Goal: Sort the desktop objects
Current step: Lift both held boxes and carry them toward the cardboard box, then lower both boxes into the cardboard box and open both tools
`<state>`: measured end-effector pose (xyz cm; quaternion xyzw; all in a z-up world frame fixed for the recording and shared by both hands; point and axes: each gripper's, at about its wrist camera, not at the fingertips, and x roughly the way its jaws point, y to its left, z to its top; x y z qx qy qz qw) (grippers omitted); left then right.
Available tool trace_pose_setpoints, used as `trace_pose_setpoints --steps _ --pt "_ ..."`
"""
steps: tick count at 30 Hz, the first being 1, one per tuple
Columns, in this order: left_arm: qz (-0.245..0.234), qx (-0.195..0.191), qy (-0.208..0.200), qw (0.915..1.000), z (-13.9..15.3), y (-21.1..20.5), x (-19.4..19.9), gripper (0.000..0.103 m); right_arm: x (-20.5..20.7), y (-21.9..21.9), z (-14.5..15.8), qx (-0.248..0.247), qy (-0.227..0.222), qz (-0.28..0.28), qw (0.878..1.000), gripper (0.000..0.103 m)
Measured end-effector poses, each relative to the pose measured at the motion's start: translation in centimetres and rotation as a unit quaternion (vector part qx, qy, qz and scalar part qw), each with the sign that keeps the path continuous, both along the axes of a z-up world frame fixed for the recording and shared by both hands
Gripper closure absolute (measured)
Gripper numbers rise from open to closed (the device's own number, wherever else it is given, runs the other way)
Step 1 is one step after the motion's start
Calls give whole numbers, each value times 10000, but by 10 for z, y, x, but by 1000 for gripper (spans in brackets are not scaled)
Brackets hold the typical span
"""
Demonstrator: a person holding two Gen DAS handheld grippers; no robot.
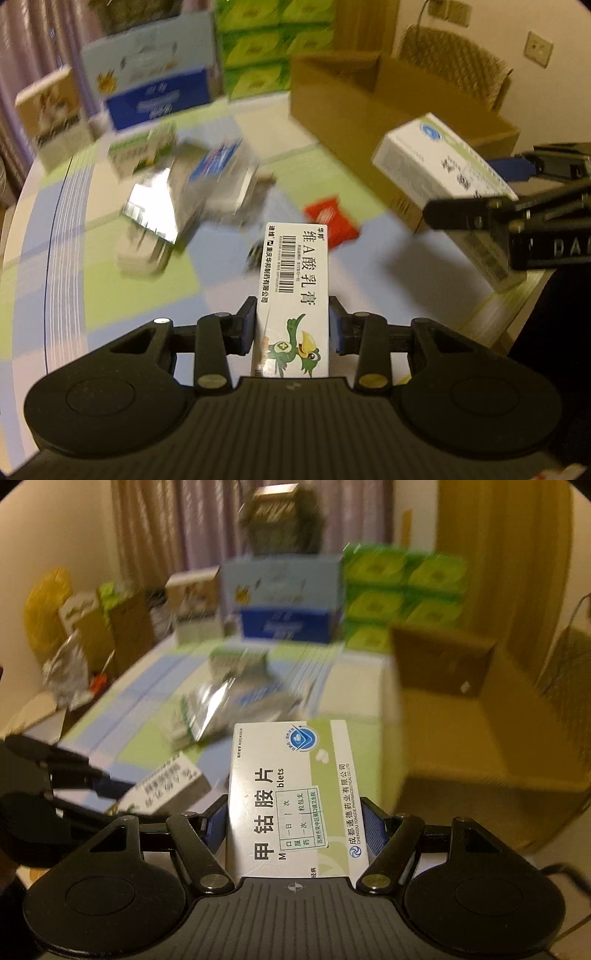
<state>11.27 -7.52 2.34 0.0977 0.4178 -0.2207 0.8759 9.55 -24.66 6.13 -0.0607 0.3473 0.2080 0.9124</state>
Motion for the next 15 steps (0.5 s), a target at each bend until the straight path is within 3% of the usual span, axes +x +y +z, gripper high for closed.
trace_pose_setpoints --steps 7,11,15 --pt "-438 -299 -273 9982 60 -74 33 70 37 -62 64 -95 -460 -502 9976 34" --pt "-529 -507 -320 9968 76 -123 59 70 70 -97 70 -103 -392 -803 9959 34" --pt "-539 -732 -185 9957 74 -165 88 70 106 -126 61 52 -147 -1060 9942 34"
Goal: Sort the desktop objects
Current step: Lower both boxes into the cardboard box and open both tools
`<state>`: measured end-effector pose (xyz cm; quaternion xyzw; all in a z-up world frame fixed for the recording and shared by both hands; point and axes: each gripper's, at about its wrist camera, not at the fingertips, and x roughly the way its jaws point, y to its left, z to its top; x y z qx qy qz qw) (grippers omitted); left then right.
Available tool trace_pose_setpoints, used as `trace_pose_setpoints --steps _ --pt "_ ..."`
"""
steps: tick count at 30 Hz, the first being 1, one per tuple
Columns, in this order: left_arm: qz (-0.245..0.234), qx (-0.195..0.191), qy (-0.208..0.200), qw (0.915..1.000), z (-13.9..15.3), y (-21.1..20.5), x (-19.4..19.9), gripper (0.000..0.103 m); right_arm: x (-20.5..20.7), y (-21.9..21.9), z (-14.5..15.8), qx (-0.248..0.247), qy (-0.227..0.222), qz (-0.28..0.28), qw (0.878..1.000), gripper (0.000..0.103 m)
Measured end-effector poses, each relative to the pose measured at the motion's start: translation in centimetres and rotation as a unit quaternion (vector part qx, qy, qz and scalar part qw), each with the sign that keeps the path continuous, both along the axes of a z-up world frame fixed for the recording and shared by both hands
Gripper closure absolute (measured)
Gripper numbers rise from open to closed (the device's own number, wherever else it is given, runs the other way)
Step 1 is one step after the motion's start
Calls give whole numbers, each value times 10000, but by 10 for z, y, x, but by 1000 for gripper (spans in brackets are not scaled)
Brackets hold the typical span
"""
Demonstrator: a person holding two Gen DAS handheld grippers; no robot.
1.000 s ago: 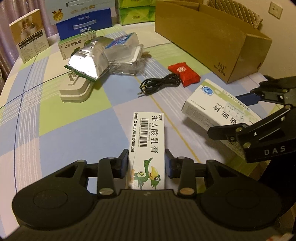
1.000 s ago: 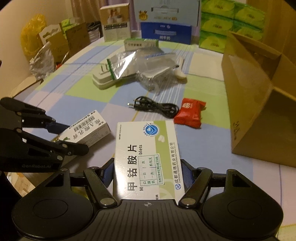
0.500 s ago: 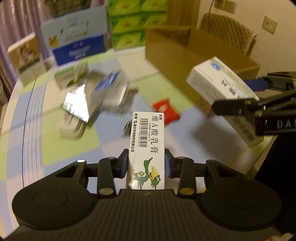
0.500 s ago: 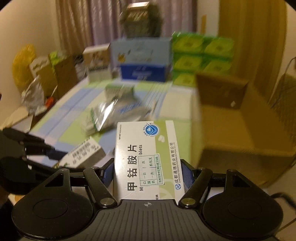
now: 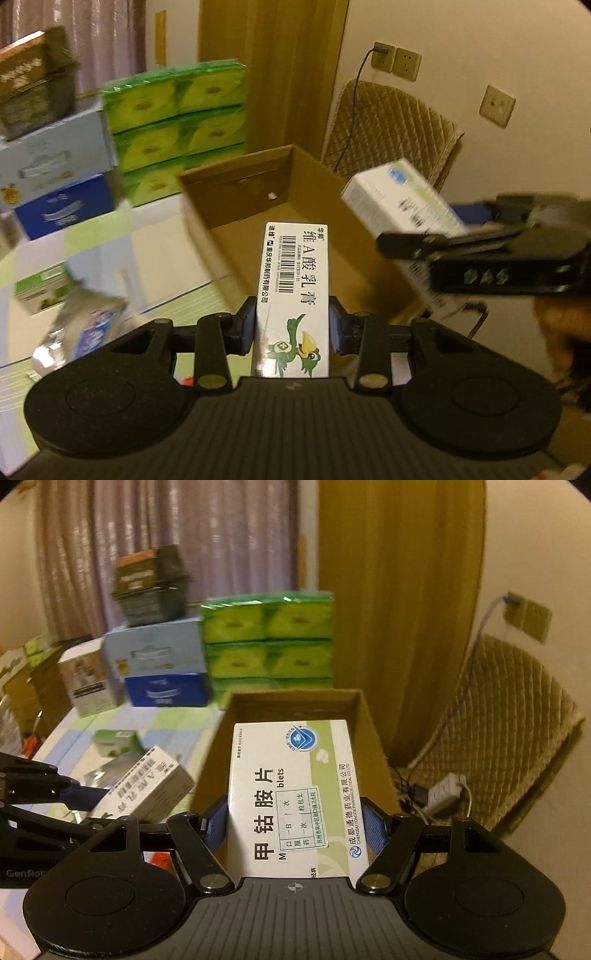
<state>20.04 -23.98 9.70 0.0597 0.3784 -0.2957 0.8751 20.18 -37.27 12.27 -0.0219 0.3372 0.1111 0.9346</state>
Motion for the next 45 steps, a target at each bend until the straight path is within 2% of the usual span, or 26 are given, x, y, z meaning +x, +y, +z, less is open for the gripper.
trace_pose_setpoints --steps 7,10,12,14,23,24,26,31,33,35,40,45 --pt "83 -355 317 9988 -34 -34 54 70 41 -41 -22 267 215 -347 9988 34" --pt "104 -361 351 9987 -48 -40 65 69 50 -49 -34 293 343 -413 9981 34" --pt "84 -384 309 9987 -53 -41 67 69 54 -53 -41 315 403 -415 9978 34" --pt "131 -326 224 9991 -55 -38 67 61 55 -53 -46 313 462 -421 9976 34" --pt "276 -307 41 9991 -47 -2 51 61 58 -44 -61 296 673 -361 9966 34" --pt "287 -300 31 9991 -45 2 49 61 58 -43 -60 365 669 -342 9965 33" --pt "313 -268 -14 9991 -42 11 42 59 55 -43 -55 495 600 -388 9962 24" --pt "403 -232 -135 9988 -33 44 21 50 36 -39 -32 524 381 -370 9972 22" --pt "475 -177 -182 9985 -29 62 11 49 25 -35 -22 551 279 -303 9976 20" --pt "551 -150 -234 9981 -24 80 1 43 11 -28 -11 572 158 -223 9980 16" --pt "774 105 -360 9963 -20 130 -28 36 -23 2 10 607 -71 135 9980 12" --pt "932 356 -379 9943 -26 174 -52 30 -51 43 15 649 -129 540 9963 9"
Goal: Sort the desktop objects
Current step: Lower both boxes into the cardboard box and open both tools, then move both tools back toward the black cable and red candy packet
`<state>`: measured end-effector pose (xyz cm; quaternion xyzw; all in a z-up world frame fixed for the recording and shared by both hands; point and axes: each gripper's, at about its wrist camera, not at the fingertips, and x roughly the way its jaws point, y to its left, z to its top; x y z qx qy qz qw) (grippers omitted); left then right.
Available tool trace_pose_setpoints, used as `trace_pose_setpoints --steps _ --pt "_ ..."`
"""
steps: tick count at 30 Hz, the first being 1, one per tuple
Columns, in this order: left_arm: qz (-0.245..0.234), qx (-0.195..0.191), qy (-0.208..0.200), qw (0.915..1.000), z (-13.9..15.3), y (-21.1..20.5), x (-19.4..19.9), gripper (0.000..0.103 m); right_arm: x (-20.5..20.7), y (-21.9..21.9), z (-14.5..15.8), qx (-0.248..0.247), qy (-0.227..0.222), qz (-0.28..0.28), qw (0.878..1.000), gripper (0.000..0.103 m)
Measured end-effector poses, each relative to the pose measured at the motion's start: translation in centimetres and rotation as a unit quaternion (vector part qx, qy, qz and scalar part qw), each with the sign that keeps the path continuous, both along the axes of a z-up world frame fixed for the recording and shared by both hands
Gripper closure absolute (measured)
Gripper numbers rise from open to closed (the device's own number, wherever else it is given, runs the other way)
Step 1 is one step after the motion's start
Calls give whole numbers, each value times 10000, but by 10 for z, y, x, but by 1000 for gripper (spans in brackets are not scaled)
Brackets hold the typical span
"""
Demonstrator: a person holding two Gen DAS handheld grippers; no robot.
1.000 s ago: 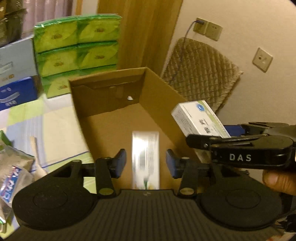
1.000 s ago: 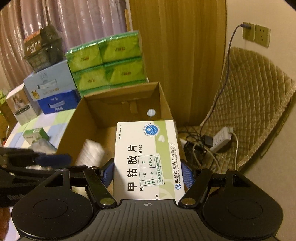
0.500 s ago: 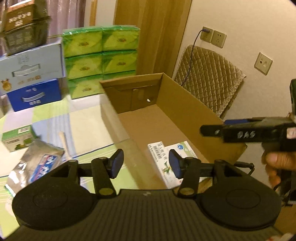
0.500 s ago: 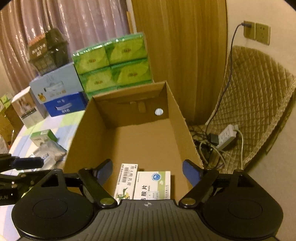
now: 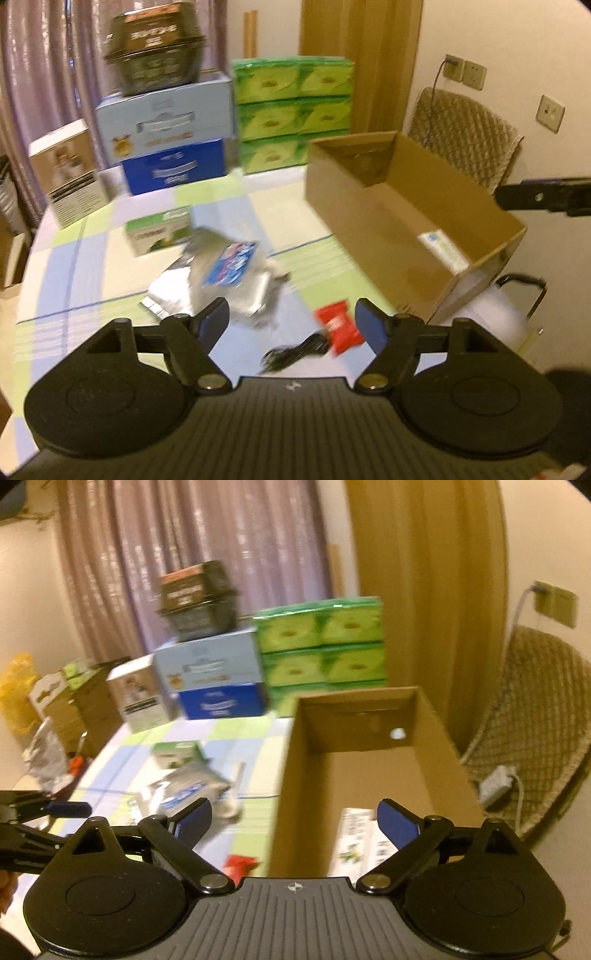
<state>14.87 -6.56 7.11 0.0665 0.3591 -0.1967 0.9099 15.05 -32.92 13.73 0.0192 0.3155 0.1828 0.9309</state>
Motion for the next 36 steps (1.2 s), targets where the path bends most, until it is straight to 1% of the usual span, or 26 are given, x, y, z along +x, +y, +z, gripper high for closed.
trace_pose_setpoints --steps 4,7,12,17,20,22,24,26,28,30,32,36 --pt "-64 232 54 9997 -12 23 -15 29 -21 33 -10 -83 0 341 9994 8" --pt "-264 386 104 9989 -22 33 -24 29 -30 53 -26 -211 95 549 9982 8" --pt "-800 582 174 9949 -40 35 -31 23 -33 73 -55 -445 332 879 9946 8" --pt "-1296 794 276 9880 -62 26 -28 23 -34 83 -78 -713 475 1125 9900 8" --pt "-1697 973 323 9801 -75 19 -24 23 -35 89 -87 -950 483 1361 9849 8" --pt "-2011 1233 272 9714 -83 14 -22 23 -34 96 -93 -1184 425 1600 9791 8" --pt "-2270 1395 246 9635 -89 11 -18 23 -33 103 -101 -1455 348 1886 9706 8" --pt "-2403 1441 272 9596 -93 11 -11 23 -33 111 -111 -1806 267 2167 9590 9" --pt "-2463 1437 267 9581 -96 10 -2 23 -30 117 -122 -2074 257 2331 9497 10" --pt "-2545 1436 246 9560 -99 9 7 23 -27 121 -131 -2122 289 2363 9478 12" --pt "-2665 1460 205 9525 -102 7 14 24 -21 124 -138 -2092 325 2296 9500 15" --pt "-2972 1548 130 9421 -110 1 29 26 -9 134 -154 -2170 438 2070 9530 20"
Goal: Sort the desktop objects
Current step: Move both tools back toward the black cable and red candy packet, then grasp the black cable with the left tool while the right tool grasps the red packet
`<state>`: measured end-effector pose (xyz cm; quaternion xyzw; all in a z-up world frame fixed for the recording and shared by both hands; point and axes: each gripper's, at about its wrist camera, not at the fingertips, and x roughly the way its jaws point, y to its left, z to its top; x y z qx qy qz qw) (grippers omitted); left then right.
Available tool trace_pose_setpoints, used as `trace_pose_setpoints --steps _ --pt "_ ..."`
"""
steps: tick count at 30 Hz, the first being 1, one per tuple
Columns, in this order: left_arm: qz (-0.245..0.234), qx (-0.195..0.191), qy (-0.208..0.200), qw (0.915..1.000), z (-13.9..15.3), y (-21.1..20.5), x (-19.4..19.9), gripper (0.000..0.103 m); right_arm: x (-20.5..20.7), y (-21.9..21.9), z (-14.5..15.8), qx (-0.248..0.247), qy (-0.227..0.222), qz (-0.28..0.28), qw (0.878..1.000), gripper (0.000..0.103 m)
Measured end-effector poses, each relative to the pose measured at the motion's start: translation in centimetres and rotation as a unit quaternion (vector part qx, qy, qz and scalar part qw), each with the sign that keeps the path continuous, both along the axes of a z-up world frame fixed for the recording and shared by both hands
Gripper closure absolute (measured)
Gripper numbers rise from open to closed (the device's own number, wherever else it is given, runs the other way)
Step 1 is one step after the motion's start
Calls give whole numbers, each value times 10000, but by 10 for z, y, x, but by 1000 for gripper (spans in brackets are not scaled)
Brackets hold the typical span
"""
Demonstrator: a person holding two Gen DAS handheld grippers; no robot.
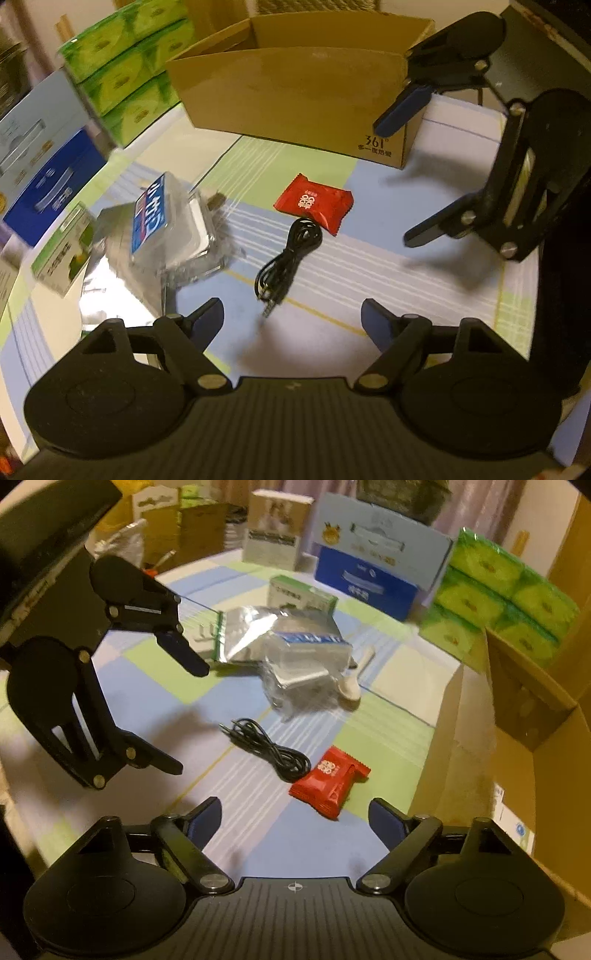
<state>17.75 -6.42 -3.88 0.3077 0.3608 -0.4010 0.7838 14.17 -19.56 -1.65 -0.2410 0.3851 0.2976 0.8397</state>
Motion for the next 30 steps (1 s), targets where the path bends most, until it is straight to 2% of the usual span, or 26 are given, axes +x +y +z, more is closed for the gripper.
trace_pose_setpoints --steps 6,13,16,21,23,27,30 --pt "-643 153 26 9978 -13 -10 23 31 17 3 -19 -19 207 -172 9996 25" --pt "-1145 304 138 9929 -28 -23 45 43 31 3 -30 -4 300 -230 9993 28" --pt "-1310 350 218 9905 -32 -27 52 53 37 5 -33 -24 364 -180 9992 28" --pt "-1385 292 501 9887 -33 -28 63 72 47 8 -35 -64 445 -115 9989 29" --pt "-1402 361 502 9882 -33 -27 64 85 52 9 -36 -34 492 -163 9987 29" --pt "-1319 529 523 9885 -32 -13 59 85 57 12 -37 -1 502 -210 9985 29" --pt "-942 505 625 9923 -31 6 53 85 61 12 -37 63 500 -330 9982 29"
